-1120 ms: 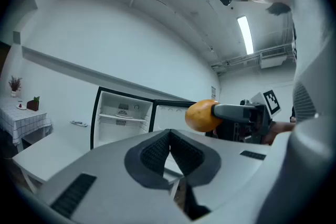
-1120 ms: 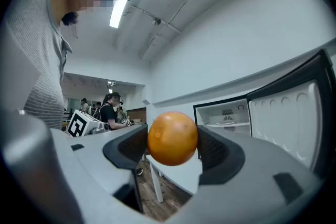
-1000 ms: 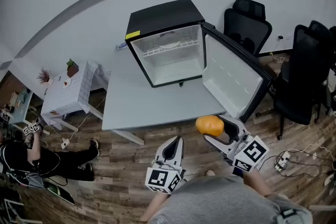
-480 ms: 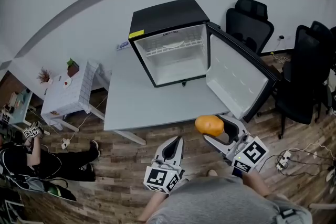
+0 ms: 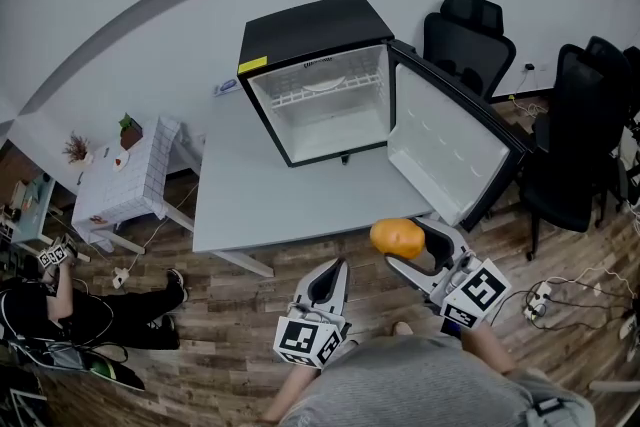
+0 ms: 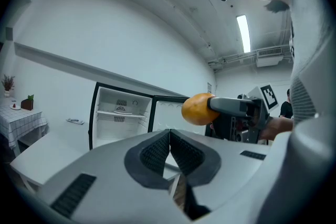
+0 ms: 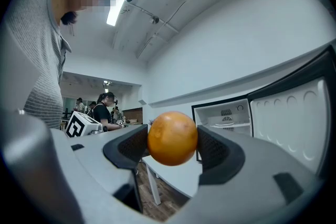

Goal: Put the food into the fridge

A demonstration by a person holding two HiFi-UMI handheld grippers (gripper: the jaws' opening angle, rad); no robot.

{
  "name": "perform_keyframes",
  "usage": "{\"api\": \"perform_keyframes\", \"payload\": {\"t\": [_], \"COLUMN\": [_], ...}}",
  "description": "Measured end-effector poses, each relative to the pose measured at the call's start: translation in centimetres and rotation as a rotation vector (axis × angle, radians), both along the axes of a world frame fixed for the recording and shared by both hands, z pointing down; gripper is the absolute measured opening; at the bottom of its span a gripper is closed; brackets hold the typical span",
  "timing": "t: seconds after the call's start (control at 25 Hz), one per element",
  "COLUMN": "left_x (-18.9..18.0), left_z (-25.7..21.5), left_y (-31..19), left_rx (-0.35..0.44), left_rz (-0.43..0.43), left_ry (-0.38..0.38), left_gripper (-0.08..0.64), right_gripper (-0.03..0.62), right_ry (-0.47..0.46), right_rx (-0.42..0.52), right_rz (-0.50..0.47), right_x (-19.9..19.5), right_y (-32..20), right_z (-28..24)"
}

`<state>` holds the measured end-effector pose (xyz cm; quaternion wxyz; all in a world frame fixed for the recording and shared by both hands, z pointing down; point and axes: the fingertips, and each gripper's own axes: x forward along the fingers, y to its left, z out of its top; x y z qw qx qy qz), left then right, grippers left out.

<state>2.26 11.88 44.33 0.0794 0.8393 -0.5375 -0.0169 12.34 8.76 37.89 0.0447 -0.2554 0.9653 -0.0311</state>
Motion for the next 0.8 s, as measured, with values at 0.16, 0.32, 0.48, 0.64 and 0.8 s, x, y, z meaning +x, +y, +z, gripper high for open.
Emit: {"api": "perform_keyframes", "payload": {"t": [0.16,0.32,0.48,0.64,0.8], "left_x": [0.6,1.5,2.4,3.3,4.4], "left_z": [0.2,0.4,0.5,0.2,0.2], "left_y": [-0.6,-0.9,-1.2,-1.9,-2.2], "left_rx": [-0.002,-0.007,-0.01,0.002,0.003], "left_rz": [-0.008,-0.02,-0.034,-0.056,-0.077], "left_ry": [-0.004,-0.014,-0.024,-0.031,-0.029], "left_gripper": [0.011,0.011,0.011,0.011,0.011], "right_gripper": [0.284,0.284,0.284,0.284,0.284], "right_ry": [-0.011,-0.015,-0.024,-0.029,-0.029], "right_rx": [-0.012,-0.008,-0.008,-0.005,-0.004], "right_rz": [0.013,0.024,0.001,-0.03,-0.052], "right_x": [0.8,1.7,2.3,2.8,3.6], "right_y": [-0.9,-1.9,-2.4,-2.9,-3.4], "right_z": [0.1,0.2,0.1,0.1,0.0]}}
